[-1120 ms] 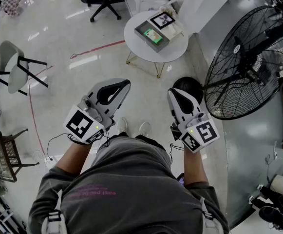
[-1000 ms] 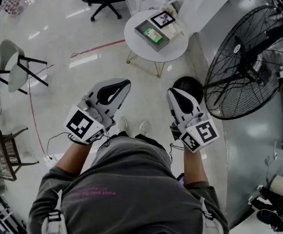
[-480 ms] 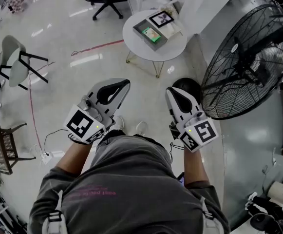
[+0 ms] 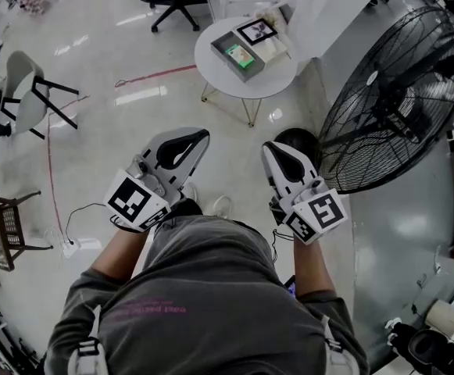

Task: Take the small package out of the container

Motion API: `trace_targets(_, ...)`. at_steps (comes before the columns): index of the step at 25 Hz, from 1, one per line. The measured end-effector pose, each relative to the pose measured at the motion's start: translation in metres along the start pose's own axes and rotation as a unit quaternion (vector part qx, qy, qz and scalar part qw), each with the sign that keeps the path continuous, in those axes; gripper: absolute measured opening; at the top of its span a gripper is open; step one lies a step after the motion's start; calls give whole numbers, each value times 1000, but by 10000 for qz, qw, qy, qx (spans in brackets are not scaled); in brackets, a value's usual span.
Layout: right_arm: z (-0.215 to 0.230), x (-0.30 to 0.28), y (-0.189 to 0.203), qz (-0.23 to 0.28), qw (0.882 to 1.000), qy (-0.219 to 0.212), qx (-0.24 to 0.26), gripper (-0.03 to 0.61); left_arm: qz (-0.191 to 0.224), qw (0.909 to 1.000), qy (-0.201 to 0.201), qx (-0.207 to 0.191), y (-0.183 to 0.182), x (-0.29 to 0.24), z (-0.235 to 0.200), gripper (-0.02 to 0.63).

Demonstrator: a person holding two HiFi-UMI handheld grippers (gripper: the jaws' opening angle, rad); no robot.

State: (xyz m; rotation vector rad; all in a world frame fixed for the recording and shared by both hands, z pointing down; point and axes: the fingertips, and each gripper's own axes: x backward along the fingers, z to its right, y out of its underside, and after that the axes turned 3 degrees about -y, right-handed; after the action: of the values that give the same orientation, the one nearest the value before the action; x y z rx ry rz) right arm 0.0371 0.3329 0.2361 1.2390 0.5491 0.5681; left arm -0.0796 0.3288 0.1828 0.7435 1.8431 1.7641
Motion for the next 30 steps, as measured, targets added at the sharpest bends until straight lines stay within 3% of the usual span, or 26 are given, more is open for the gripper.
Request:
trace_targets(14, 34, -23, 3, -74, 9999, 58, -48, 21, -37, 9999, 59, 86, 12, -35, -27, 14)
trace_targets(30, 112, -140, 5, -290, 9979, 500, -302, 21, -271, 9977, 447, 421, 38, -107, -159, 14)
